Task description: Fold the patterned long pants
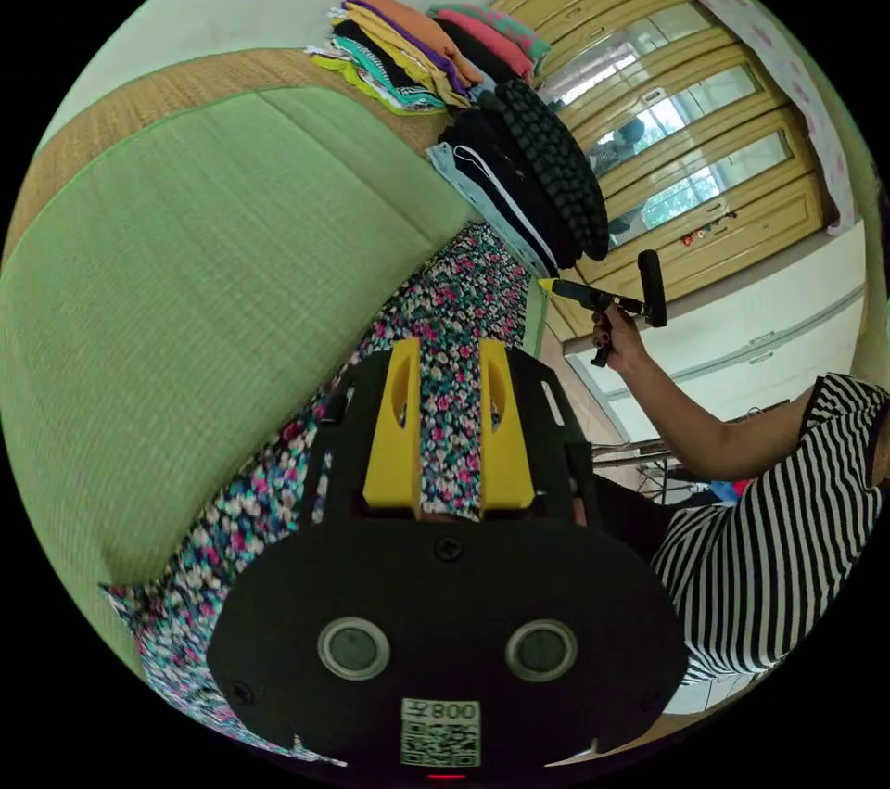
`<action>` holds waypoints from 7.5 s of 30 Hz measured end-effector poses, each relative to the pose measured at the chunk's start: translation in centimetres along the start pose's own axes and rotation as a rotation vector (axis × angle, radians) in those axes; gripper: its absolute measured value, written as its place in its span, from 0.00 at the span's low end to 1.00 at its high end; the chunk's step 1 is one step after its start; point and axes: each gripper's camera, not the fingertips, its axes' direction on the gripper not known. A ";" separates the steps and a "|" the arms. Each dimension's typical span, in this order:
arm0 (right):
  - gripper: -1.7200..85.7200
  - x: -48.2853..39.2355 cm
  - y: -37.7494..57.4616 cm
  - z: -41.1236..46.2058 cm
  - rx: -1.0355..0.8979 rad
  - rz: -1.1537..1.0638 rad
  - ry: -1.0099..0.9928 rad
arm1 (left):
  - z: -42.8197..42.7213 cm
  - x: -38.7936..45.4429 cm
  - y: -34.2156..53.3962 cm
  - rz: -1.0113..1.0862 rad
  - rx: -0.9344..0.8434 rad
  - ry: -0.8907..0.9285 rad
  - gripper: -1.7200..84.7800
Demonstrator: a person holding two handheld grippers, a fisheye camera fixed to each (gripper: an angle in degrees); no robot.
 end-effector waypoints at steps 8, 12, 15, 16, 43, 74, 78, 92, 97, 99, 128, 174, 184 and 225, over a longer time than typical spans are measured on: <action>0.13 2.4 -1.7 0.4 0.017 -0.031 0.040 | 9.7 4.1 -14.4 0.164 -0.168 -0.027 0.14; 0.12 2.7 -2.1 -0.1 0.000 -0.063 0.005 | 12.8 6.0 -19.0 0.209 -0.190 -0.033 0.14; 0.11 2.8 -2.0 -0.3 0.000 -0.087 0.045 | 15.0 7.6 -22.2 0.236 -0.198 -0.043 0.14; 0.11 3.0 -1.9 -0.5 0.004 -0.087 0.037 | 16.0 8.1 -23.5 0.241 -0.208 -0.042 0.14; 0.04 8.4 -1.1 -3.5 0.031 -0.044 -0.183 | 22.0 17.3 -35.4 0.343 -0.282 -0.162 0.03; 0.04 -8.1 3.5 -10.5 0.033 -0.455 -0.679 | -3.2 14.4 -18.3 0.324 0.059 -0.088 0.03; 0.04 -13.3 4.8 -7.4 -0.077 -0.540 -0.754 | -7.0 11.4 -13.4 0.246 0.099 -0.070 0.03; 0.04 -30.2 8.3 8.6 -0.434 -0.703 -0.770 | -15.4 -3.1 4.5 -0.170 0.107 -0.079 0.03; 0.04 -34.3 9.4 13.1 -0.520 -0.756 -0.732 | -16.4 -7.0 8.3 -0.260 0.102 -0.076 0.02; 0.05 -35.5 9.9 14.8 -0.547 -0.762 -0.715 | -16.9 -8.4 9.6 -0.294 0.100 -0.074 0.02; 0.05 -43.4 12.5 24.0 -0.692 -0.806 -0.582 | -19.6 -12.8 18.9 -0.327 0.073 -0.163 0.02; 0.02 -33.1 10.0 16.6 -0.463 -0.753 -0.402 | -12.7 -11.8 18.8 -0.387 0.089 -0.251 0.02; 0.02 -21.0 5.5 16.7 -0.465 -0.471 -0.341 | -9.3 -11.6 17.6 -0.448 0.070 -0.273 0.02; 0.11 -3.4 -10.4 17.1 -0.456 -0.266 -0.759 | 11.6 2.4 10.9 -0.131 -0.022 -0.198 0.04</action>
